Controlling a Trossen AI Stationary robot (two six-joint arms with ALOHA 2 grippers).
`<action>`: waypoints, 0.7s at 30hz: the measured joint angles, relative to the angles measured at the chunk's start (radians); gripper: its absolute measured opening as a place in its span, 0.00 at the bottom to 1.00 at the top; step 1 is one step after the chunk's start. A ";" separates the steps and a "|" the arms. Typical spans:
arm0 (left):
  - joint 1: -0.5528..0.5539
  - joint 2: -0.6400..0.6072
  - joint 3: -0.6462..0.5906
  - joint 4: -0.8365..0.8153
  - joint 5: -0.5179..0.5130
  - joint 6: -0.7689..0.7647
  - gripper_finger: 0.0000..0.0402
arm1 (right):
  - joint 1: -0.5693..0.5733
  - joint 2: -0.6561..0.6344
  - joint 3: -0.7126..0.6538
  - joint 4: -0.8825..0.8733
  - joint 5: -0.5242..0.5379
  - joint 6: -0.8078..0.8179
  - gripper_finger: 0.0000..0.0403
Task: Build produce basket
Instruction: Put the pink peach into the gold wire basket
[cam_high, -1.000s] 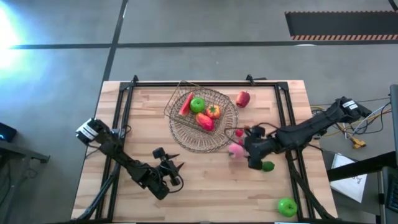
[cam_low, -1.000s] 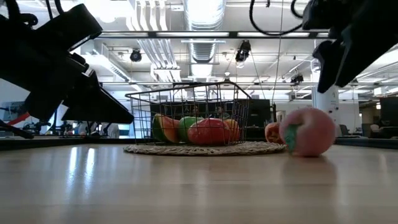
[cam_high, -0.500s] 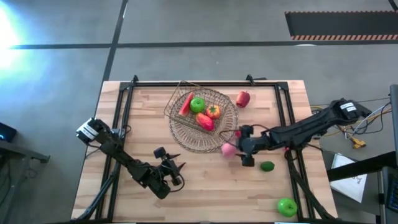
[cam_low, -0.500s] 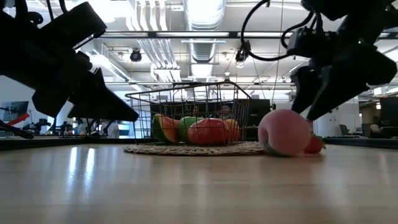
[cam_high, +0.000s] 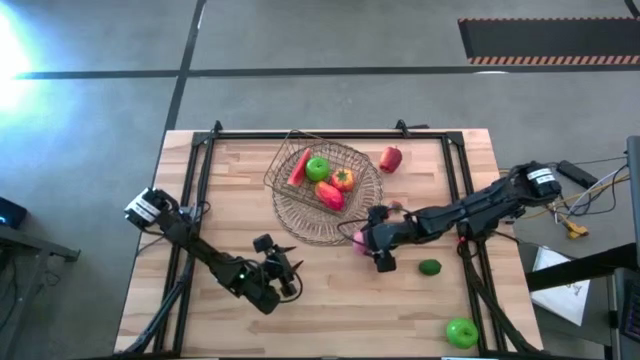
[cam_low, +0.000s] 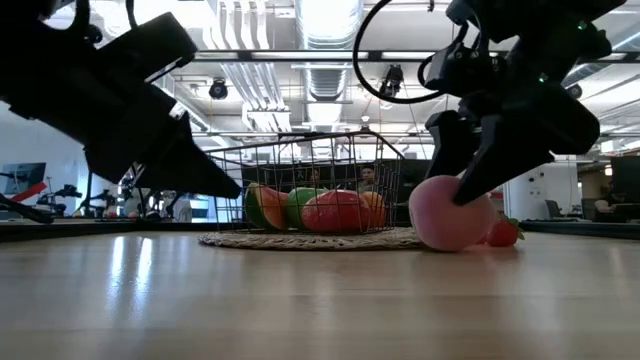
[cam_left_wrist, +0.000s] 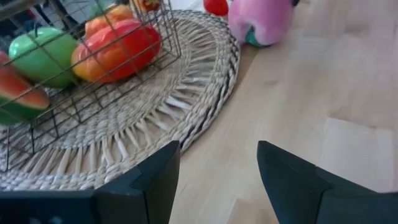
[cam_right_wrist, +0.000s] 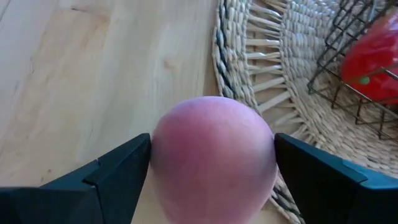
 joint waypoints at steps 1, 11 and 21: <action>0.002 0.000 0.005 0.002 0.000 0.012 0.49 | -0.004 0.006 0.002 -0.002 -0.007 0.000 0.81; 0.006 0.000 0.017 0.053 0.003 0.105 0.49 | -0.032 -0.016 -0.002 -0.132 -0.041 0.120 0.81; 0.006 0.000 0.015 0.058 0.004 0.107 0.49 | -0.040 0.013 -0.006 -0.124 -0.054 0.201 0.88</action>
